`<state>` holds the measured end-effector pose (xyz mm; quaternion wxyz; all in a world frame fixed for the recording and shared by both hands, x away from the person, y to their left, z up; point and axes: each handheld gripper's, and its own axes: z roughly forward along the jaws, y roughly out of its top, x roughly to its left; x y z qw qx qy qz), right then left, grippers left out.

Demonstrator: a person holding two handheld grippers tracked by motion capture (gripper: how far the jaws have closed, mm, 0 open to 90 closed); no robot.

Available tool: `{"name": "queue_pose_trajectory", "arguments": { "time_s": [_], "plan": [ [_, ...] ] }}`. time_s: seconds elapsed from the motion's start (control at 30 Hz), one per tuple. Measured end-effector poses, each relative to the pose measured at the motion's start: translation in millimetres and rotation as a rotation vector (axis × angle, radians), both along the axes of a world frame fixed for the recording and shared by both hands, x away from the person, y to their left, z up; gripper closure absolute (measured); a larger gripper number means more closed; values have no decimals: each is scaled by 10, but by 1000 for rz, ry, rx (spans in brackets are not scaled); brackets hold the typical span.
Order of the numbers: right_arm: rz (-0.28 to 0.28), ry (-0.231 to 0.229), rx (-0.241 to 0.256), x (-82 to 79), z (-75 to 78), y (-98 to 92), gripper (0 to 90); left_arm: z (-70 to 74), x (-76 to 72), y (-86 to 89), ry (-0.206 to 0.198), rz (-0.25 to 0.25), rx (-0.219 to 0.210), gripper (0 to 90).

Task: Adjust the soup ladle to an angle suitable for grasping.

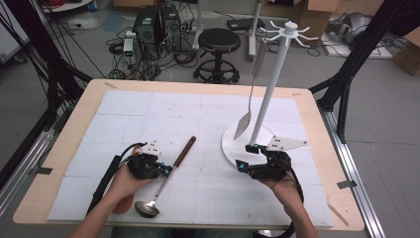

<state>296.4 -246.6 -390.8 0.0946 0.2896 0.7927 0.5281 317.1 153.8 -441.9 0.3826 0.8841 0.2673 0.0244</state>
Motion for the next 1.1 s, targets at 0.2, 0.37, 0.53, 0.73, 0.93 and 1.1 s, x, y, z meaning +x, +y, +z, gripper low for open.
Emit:
{"name": "queue_pose_trajectory", "arguments": {
  "time_s": [0.2, 0.37, 0.53, 0.73, 0.93, 1.1],
  "plan": [
    [2, 1, -3, 0, -11, -1, 293, 2, -29, -56, 9, -43, -3, 886],
    [1, 3, -2, 2, -11, -3, 293, 6, -43, -87, 10, -68, 3, 886],
    [0, 5, -3, 3, -15, -3, 293, 6, -53, -102, 13, -85, 2, 886],
    [-4, 2, -3, 4, -13, -12, 293, 6, -69, -127, 24, -119, 0, 886],
    [-4, 2, 1, 7, -14, -17, 293, 5, -81, -149, 29, -143, -4, 887],
    [-7, 3, 0, 7, -17, -22, 293, 4, -99, -173, 37, -161, -9, 887]
  ]
}}
